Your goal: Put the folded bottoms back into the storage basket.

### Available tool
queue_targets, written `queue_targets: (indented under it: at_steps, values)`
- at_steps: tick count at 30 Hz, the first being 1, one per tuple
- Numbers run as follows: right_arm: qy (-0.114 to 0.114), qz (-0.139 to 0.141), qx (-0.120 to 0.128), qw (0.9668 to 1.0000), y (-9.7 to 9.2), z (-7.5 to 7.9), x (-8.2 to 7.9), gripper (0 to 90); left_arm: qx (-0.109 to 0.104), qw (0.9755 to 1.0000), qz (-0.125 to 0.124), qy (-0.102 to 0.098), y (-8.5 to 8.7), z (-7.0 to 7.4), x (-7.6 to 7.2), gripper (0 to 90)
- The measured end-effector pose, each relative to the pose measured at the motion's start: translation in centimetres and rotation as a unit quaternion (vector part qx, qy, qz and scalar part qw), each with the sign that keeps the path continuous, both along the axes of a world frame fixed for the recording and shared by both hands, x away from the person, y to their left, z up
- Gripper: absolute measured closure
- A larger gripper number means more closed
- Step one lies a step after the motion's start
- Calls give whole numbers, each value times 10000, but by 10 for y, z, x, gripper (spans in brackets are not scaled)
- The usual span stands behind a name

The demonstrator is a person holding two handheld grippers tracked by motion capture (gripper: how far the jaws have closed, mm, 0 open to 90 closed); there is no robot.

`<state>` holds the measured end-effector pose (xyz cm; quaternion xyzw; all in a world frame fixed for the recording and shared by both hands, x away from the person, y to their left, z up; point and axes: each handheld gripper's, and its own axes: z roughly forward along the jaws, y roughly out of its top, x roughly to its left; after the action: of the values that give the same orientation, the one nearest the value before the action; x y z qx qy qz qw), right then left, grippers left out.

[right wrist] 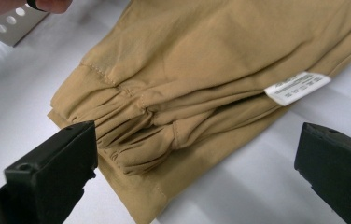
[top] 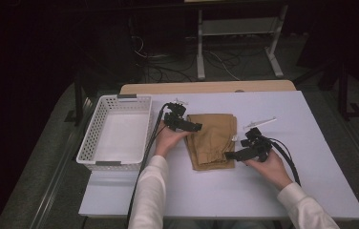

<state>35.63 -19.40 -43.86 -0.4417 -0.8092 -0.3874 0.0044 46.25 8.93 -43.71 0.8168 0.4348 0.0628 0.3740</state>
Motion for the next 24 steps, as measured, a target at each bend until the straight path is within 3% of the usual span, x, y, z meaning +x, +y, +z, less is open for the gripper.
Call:
queue_targets:
  at_steps: [8, 14, 24]
  values:
    - [142, -61, 76, 9999, -2, -1, 0, 74, -42, 9998, -25, 211, 3, -5, 2, 59]
    - [247, -53, 153, 9996, -5, -2, 1, 136, -153, 9996, -5, 250, 2, -7, 3, 108]
    - [515, -60, 242, 9984, -5, -5, 2, 192, -136, 9995, -57, 286, 3, -9, 4, 177]
